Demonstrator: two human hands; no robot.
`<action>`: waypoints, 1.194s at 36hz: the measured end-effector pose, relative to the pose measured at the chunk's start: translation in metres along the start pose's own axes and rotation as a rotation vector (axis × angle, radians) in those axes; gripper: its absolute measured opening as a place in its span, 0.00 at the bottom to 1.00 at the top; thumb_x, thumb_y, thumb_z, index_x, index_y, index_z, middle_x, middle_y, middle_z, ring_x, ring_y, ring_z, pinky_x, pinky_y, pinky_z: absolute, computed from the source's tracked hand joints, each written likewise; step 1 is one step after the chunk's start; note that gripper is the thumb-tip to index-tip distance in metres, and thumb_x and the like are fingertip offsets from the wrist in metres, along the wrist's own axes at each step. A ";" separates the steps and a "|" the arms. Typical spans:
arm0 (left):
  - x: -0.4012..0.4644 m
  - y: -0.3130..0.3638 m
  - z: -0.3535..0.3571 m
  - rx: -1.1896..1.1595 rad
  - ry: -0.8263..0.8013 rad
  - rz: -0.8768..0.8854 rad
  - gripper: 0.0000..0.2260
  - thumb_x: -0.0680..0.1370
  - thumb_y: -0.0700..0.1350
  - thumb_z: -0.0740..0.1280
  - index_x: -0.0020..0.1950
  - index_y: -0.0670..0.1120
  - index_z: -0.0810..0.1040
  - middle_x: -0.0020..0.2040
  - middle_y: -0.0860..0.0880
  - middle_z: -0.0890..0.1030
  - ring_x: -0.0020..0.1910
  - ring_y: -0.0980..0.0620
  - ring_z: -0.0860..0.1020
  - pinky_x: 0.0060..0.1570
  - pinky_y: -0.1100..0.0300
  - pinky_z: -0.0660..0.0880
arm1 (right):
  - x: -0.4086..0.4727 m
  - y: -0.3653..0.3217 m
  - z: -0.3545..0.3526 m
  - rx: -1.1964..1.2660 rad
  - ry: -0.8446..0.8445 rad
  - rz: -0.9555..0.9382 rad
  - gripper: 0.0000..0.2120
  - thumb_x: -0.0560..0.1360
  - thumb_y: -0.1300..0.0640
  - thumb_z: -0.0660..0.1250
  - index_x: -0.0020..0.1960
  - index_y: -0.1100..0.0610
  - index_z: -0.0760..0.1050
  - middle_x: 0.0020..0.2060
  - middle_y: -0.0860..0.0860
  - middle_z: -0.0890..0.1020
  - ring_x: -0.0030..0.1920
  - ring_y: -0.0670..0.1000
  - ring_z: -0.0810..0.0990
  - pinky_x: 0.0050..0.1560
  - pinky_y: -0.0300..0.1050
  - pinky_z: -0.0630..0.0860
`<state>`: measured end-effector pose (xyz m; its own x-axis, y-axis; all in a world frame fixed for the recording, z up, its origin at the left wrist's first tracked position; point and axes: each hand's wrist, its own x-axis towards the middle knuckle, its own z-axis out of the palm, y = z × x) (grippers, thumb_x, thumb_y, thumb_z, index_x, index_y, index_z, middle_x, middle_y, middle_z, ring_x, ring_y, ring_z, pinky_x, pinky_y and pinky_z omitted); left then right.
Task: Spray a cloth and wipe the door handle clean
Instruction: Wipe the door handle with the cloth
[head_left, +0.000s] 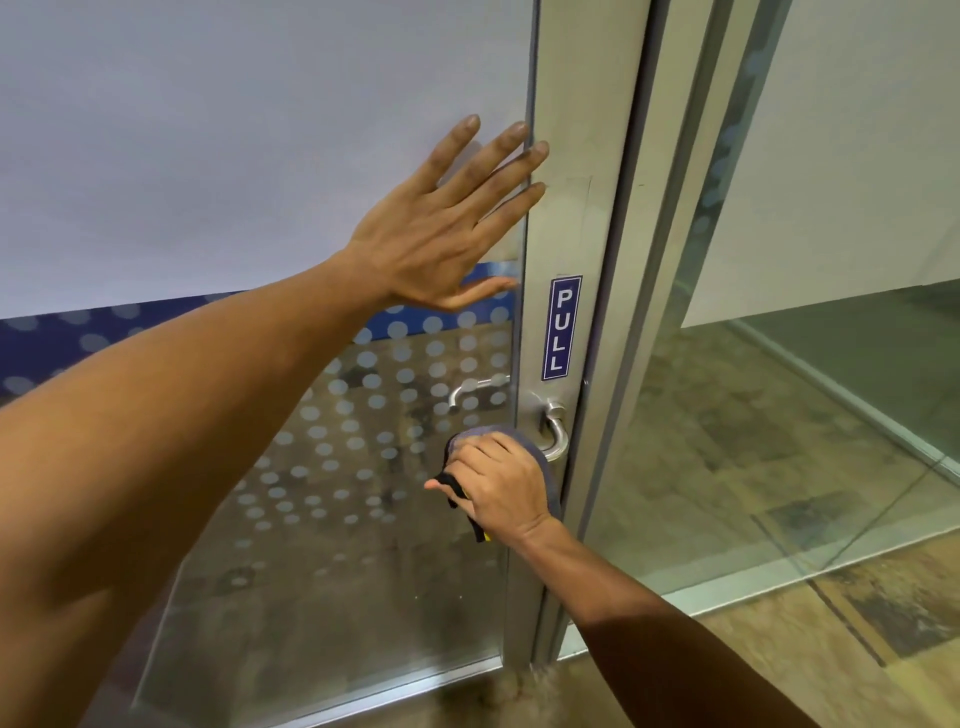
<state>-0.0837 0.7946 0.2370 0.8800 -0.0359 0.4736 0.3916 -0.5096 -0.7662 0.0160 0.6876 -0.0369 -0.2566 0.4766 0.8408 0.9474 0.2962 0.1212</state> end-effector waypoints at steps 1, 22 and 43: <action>0.000 0.000 0.000 0.000 -0.001 -0.002 0.42 0.81 0.71 0.40 0.83 0.41 0.51 0.84 0.37 0.52 0.83 0.36 0.50 0.78 0.39 0.42 | 0.001 0.000 -0.002 0.007 -0.012 -0.015 0.19 0.79 0.42 0.68 0.37 0.55 0.80 0.37 0.50 0.82 0.39 0.52 0.79 0.44 0.47 0.77; 0.000 0.001 -0.003 0.025 0.010 0.000 0.41 0.81 0.70 0.39 0.83 0.40 0.51 0.84 0.37 0.52 0.83 0.36 0.50 0.79 0.39 0.41 | -0.025 0.001 -0.057 0.267 0.045 0.080 0.21 0.80 0.45 0.68 0.33 0.56 0.77 0.30 0.50 0.78 0.33 0.51 0.74 0.37 0.47 0.72; -0.001 0.001 0.000 0.055 0.028 -0.003 0.41 0.82 0.69 0.40 0.83 0.40 0.53 0.83 0.37 0.53 0.83 0.37 0.51 0.79 0.41 0.39 | 0.017 0.025 -0.058 0.283 -0.493 0.644 0.31 0.76 0.29 0.51 0.58 0.52 0.78 0.53 0.49 0.84 0.58 0.52 0.79 0.73 0.55 0.64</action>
<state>-0.0840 0.7944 0.2362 0.8712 -0.0583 0.4874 0.4093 -0.4617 -0.7869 0.0460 0.6549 0.0115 0.1983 0.9088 0.3671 0.8705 0.0088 -0.4921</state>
